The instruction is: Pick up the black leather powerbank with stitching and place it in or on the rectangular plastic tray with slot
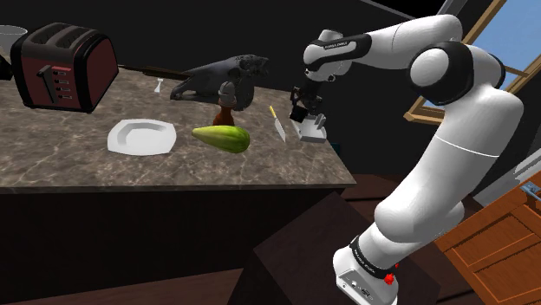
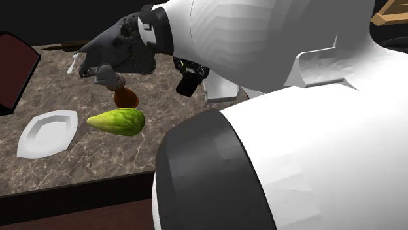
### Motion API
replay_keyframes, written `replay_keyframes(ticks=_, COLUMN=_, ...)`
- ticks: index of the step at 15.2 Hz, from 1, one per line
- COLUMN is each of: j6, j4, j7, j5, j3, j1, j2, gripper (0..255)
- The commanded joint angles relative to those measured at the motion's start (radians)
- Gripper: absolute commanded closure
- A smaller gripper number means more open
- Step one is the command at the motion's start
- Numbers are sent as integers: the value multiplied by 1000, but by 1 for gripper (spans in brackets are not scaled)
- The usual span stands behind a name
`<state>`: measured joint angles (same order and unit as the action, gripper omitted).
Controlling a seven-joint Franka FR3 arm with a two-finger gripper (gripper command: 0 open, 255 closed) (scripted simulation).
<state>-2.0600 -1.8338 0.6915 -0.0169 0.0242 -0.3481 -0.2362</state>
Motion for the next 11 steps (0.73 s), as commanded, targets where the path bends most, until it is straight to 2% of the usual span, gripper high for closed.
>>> replay_keyframes(ticks=1, j6=14, j4=57, j7=-41, j5=-5, j3=14, j1=-25, j2=-44, gripper=255)
replay_keyframes(ticks=6, j6=66, j4=215, j7=-137, j5=-19, j3=43, j1=-90, j2=-151, gripper=255)
replay_keyframes(ticks=11, j6=141, j4=421, j7=-223, j5=-36, j3=62, j1=-159, j2=-284, gripper=255)
